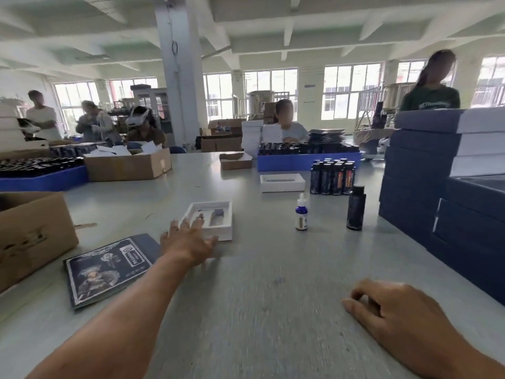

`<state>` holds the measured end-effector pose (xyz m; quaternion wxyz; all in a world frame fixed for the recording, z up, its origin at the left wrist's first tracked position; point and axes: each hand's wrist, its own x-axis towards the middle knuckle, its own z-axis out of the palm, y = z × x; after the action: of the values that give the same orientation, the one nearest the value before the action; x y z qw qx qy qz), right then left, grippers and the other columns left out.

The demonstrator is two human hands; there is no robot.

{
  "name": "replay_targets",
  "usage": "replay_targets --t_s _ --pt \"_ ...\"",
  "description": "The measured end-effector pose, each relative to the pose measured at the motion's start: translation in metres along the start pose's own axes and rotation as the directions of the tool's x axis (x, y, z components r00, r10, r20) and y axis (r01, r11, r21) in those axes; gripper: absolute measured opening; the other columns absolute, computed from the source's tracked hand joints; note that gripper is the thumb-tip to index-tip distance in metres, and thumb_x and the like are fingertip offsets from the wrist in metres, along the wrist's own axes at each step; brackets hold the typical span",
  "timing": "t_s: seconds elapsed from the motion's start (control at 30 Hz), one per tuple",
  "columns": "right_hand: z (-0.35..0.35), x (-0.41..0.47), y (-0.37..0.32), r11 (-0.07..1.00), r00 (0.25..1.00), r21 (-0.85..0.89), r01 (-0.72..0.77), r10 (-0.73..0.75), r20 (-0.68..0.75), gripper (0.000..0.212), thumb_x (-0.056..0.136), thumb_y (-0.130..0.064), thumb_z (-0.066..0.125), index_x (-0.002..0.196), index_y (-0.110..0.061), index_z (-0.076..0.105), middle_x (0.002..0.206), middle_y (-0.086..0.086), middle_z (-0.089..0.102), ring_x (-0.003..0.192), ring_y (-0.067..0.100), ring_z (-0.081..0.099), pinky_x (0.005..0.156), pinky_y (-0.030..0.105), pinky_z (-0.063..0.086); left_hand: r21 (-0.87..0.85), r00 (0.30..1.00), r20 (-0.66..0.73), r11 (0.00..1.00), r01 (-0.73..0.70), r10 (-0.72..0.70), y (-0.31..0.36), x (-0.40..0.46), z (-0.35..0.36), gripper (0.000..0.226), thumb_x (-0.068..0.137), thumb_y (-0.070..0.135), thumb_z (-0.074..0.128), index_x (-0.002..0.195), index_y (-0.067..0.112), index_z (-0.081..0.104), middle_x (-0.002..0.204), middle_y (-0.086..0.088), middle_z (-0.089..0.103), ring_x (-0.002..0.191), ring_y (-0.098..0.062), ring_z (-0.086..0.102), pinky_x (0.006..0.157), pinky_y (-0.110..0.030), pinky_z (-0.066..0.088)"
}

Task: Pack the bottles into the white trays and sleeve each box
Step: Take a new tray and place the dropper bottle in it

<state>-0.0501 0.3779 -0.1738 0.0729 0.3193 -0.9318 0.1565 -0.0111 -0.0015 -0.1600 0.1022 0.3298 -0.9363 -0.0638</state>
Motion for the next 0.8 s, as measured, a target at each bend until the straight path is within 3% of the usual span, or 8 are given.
replay_targets --t_s 0.07,0.2,0.33,0.5,0.6,0.7,0.8 --pt "0.0 0.001 0.0 1.0 1.0 0.013 0.004 -0.004 -0.005 0.027 0.09 -0.067 0.046 0.09 -0.043 0.057 0.074 -0.02 0.06 0.07 -0.004 0.056 0.054 0.013 0.036 0.022 1.0 0.009 0.999 -0.022 0.022 0.003 0.0 0.003 0.07 0.093 0.062 0.047 0.153 0.029 0.031 0.158 -0.006 0.034 0.146 -0.031 0.024 0.116 -0.051 0.027" --pt "0.002 0.0 0.004 0.999 0.999 0.042 0.018 -0.016 -0.033 0.026 0.089 -0.067 0.049 0.089 -0.042 0.059 0.074 -0.02 0.061 0.069 -0.004 0.057 0.058 0.012 0.038 0.016 0.968 -0.101 0.973 -0.23 0.231 0.026 -0.037 0.002 0.045 0.094 0.051 0.053 0.135 0.032 0.056 0.145 -0.002 0.052 0.136 -0.024 0.042 0.112 -0.041 0.032" --pt "0.005 0.0 0.005 0.998 0.998 0.054 0.021 -0.018 -0.055 0.025 0.088 -0.066 0.051 0.087 -0.043 0.06 0.07 -0.021 0.061 0.067 -0.003 0.057 0.059 0.012 0.039 -0.03 0.906 -0.08 0.907 -0.419 0.416 0.044 -0.095 0.006 0.045 0.095 0.051 0.052 0.138 0.04 0.052 0.141 0.007 0.055 0.124 -0.018 0.053 0.106 -0.037 0.038" --pt "0.006 -0.002 0.007 0.995 0.999 0.096 -0.009 0.014 -0.048 0.024 0.086 -0.065 0.055 0.087 -0.044 0.064 0.069 -0.024 0.063 0.074 -0.008 0.058 0.061 0.014 0.041 -0.101 0.807 -0.115 0.801 -0.59 0.58 0.047 -0.146 0.015 0.054 0.089 0.062 0.035 0.14 0.047 0.045 0.138 0.019 0.052 0.129 -0.007 0.045 0.116 -0.028 0.021" --pt "0.004 0.004 0.008 0.968 0.994 0.236 -0.086 0.099 -0.043 0.016 0.087 -0.056 0.061 0.083 -0.041 0.068 0.074 -0.026 0.066 0.076 -0.008 0.06 0.06 0.013 0.04 -0.164 0.744 -0.157 0.726 -0.668 0.649 0.043 -0.151 0.015 0.045 0.09 0.054 0.049 0.134 0.044 0.056 0.131 0.016 0.059 0.125 -0.006 0.051 0.118 -0.033 0.025" --pt "0.003 0.029 0.01 0.932 0.984 0.329 -0.151 0.175 -0.043 0.012 0.089 -0.047 0.065 0.088 -0.035 0.07 0.076 -0.015 0.068 0.073 -0.001 0.063 0.06 0.012 0.039 -0.209 0.711 -0.178 0.68 -0.703 0.68 0.04 -0.148 0.015 0.042 0.089 0.05 0.056 0.131 0.043 0.06 0.128 0.016 0.062 0.124 -0.005 0.053 0.116 -0.038 0.031" --pt "0.013 0.077 0.007 0.894 0.976 0.409 -0.183 0.216 -0.035 0.032 0.09 -0.045 0.067 0.108 -0.019 0.07 0.092 -0.008 0.068 0.079 0.007 0.062 0.065 0.02 0.043 -0.197 0.676 -0.186 0.647 -0.737 0.713 0.04 -0.148 0.017 0.043 0.09 0.056 0.052 0.131 0.047 0.058 0.128 0.022 0.061 0.129 -0.003 0.049 0.114 -0.044 0.033"
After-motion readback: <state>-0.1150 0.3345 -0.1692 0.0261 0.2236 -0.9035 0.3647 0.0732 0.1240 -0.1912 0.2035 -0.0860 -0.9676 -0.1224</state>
